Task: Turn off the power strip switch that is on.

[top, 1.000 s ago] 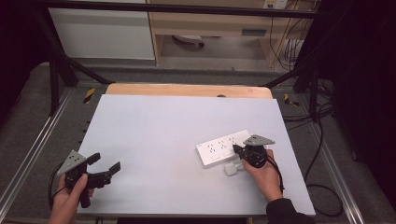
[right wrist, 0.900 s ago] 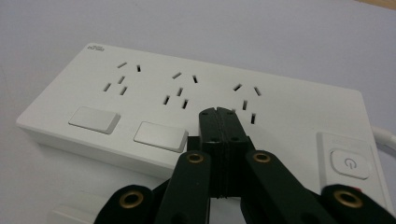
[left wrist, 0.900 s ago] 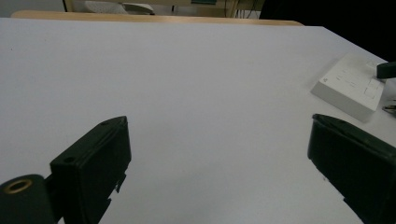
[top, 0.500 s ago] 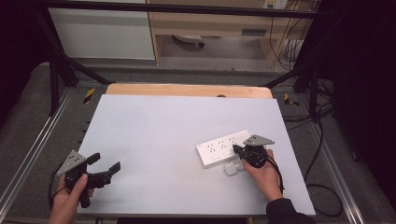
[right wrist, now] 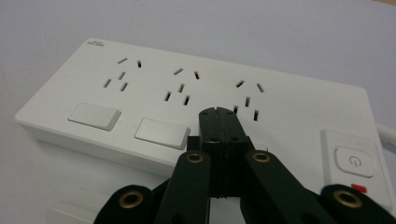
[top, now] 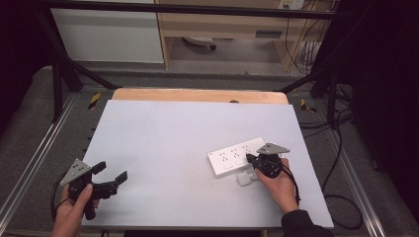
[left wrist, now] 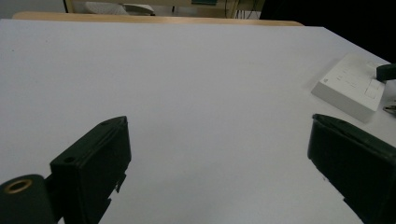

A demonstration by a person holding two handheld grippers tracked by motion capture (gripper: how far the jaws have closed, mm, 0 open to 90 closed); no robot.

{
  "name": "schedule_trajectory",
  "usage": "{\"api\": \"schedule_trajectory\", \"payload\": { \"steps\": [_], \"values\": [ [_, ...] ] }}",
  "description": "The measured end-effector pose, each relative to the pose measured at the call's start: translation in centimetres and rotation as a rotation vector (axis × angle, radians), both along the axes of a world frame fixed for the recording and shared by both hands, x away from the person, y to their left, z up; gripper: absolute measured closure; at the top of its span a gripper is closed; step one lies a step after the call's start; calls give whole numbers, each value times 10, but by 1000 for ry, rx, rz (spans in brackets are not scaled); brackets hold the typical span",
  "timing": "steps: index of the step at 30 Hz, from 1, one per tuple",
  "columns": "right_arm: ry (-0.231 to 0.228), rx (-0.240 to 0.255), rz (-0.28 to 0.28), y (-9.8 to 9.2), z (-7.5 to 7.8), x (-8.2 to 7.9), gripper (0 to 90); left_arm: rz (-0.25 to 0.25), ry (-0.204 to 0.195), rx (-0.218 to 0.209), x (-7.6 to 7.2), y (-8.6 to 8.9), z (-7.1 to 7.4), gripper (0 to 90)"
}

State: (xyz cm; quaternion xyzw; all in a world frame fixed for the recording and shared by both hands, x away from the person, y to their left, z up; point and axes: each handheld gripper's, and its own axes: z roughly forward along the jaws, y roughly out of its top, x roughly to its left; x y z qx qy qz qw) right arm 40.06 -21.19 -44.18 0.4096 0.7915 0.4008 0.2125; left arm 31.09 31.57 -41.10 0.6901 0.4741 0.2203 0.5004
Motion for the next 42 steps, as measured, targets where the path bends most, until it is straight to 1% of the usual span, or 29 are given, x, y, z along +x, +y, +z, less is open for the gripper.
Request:
{"api": "schedule_trajectory", "payload": {
  "steps": [35, 42],
  "values": [
    [-7, 5, 5, -1, -1, 1, 900, 1, -8, -6, 0, 0, 1, 59],
    [-3, 15, 0, 0, -1, 2, 900, 2, -9, -5, 0, 0, 1, 59]
  ]
}}
